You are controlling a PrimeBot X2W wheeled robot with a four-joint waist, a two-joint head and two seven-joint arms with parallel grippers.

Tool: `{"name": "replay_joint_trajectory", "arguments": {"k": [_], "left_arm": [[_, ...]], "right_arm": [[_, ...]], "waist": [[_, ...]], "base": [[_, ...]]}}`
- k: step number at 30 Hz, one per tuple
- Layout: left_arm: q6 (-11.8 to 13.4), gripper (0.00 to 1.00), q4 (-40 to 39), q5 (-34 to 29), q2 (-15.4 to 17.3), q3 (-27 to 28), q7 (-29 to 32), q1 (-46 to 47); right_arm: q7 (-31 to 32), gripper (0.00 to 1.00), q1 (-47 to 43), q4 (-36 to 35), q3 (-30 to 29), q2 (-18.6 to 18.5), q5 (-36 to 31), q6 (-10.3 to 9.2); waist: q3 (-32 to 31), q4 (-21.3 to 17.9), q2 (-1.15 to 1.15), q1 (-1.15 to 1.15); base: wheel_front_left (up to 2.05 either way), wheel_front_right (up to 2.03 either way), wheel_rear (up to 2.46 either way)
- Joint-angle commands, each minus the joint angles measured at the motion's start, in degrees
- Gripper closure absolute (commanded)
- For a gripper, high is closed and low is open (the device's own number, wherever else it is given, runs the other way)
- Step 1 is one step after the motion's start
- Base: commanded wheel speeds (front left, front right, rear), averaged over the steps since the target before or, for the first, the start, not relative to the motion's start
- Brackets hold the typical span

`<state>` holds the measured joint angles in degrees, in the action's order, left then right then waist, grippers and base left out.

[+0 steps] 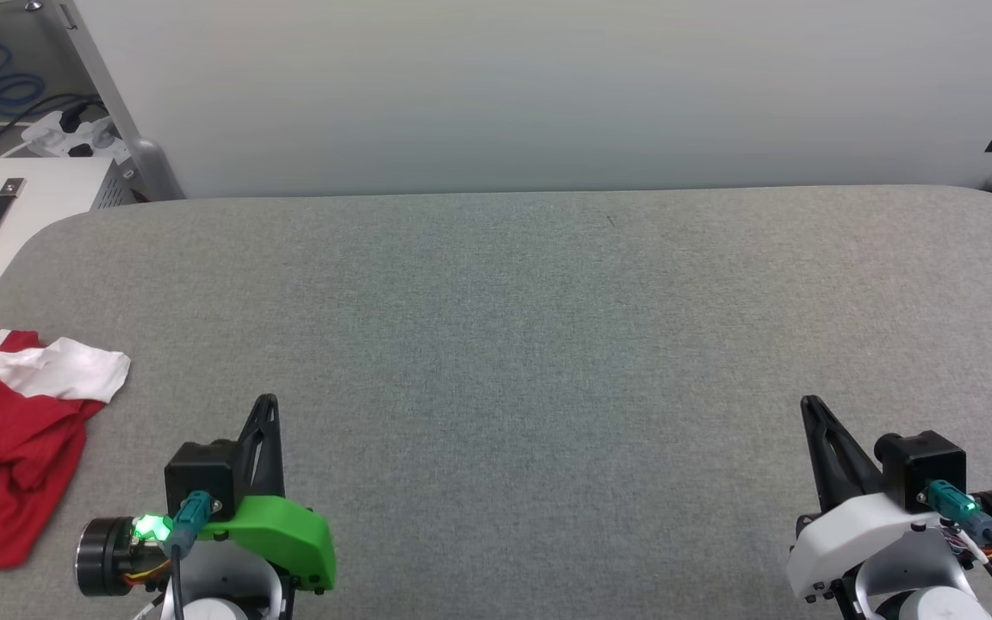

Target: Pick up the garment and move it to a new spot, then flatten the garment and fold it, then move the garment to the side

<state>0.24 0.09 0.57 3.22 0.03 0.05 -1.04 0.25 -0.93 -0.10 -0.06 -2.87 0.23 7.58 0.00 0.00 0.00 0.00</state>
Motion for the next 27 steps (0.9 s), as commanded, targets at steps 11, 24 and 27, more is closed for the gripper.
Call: {"name": "replay_joint_trajectory", "arguments": {"k": [11,24,27], "left_arm": [[-0.24,1.0,-0.09,-0.57,-0.35,-0.03,-0.05,1.04],[-0.28,0.0,0.42,0.96,-0.01,-0.51,-0.94,0.31],[-0.36,0.0,0.44,1.28,-0.02,-0.67,-1.31,0.4]], "right_arm": [[-0.25,1.0,0.93,0.1,0.06,0.0,-0.23,-0.09],[-0.92,0.0,0.17,0.79,-0.06,0.0,0.86,-0.01],[-1.29,0.0,0.27,1.05,-0.12,0.0,1.19,-0.01]], "waist": [[0.0,0.0,0.0,0.0],[-0.06,0.06,0.0,0.0],[-0.12,0.09,0.0,0.0]], "base": [[0.0,0.0,0.0],[0.0,0.0,0.0],[0.0,0.0,0.0]]}}
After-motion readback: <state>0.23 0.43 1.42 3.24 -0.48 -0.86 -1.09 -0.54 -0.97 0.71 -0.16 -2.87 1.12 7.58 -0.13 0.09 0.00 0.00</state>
